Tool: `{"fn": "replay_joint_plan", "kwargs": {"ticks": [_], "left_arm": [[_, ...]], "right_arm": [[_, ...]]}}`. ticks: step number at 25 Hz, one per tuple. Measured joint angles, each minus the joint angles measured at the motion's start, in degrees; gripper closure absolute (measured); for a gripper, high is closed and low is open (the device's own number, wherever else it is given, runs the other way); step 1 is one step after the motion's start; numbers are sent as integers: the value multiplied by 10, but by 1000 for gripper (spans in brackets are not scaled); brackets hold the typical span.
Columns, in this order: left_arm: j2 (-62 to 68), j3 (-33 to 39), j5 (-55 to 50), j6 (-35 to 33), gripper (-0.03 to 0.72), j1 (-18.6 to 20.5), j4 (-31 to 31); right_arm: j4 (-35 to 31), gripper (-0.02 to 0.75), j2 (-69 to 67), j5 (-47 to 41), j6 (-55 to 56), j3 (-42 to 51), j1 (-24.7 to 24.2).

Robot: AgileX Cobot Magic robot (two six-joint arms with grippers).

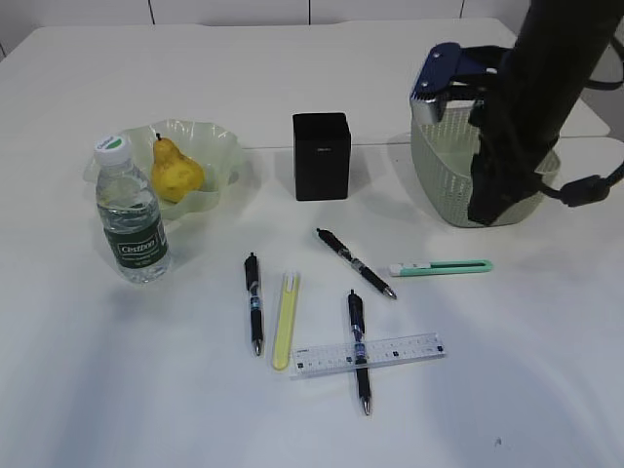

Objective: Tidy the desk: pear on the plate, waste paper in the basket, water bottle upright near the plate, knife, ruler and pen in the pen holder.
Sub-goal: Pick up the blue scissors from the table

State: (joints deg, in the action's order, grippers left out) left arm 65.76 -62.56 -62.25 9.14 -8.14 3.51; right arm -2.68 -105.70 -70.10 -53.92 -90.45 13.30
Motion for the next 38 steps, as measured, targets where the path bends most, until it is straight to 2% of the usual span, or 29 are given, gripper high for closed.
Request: {"fn": "replay_joint_plan", "kwargs": {"ticks": [7,18,24,38], "left_arm": [[0,0,0,0,204,0,39],[0,0,18,0,206,0,59],[0,0,22,0,206,0,60],[0,0,22,0,207,0,57]], "right_arm": [[5,279,-56,35,-67,-1,0],[2,279,-113,108,-156,-1,0],[-18,279,-127,150,-194,-2,0],[-50,279,-160,175,-259,-4,1]]}}
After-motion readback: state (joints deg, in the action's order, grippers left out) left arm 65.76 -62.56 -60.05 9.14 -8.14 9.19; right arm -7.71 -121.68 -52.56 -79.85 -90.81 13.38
